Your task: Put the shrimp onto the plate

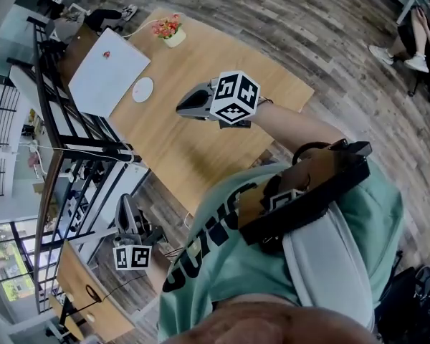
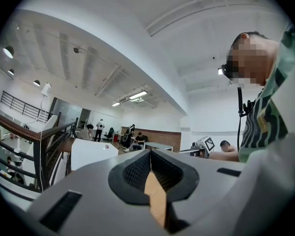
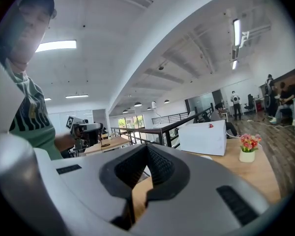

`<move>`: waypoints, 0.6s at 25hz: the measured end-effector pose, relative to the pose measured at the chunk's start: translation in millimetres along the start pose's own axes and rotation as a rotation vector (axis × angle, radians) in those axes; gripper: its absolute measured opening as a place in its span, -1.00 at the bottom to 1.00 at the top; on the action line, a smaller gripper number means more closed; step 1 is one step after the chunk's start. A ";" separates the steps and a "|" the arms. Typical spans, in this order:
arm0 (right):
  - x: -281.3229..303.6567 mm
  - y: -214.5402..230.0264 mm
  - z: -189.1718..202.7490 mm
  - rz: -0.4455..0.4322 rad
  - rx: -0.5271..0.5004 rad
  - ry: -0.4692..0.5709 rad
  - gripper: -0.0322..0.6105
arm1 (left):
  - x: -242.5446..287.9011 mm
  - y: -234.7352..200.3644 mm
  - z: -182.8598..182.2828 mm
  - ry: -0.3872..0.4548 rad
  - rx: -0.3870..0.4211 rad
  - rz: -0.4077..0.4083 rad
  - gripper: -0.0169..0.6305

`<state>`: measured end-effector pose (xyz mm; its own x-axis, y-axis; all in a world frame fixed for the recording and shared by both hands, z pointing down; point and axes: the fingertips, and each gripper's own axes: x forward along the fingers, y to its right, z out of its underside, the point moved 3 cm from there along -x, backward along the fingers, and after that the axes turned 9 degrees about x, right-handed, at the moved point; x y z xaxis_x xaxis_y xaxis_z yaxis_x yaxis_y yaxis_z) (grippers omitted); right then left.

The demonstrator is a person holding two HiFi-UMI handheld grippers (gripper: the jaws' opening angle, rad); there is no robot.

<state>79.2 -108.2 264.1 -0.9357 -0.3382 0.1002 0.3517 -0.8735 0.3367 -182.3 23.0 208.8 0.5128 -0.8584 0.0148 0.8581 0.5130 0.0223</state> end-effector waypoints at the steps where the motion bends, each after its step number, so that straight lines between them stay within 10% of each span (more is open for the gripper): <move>1: 7.5 -10.0 3.0 0.005 0.001 0.001 -0.88 | -12.3 -8.1 1.9 0.003 0.000 -0.002 -0.91; 15: 55.9 -40.1 -11.0 0.043 -0.048 -0.017 -0.88 | -33.4 -65.4 4.4 0.067 -0.011 0.035 -0.91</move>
<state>13.1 -96.0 245.9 -0.9200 -0.3700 0.1296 0.3919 -0.8743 0.2864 -255.7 18.1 211.3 0.5431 -0.8381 -0.0512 0.8395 0.5432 0.0122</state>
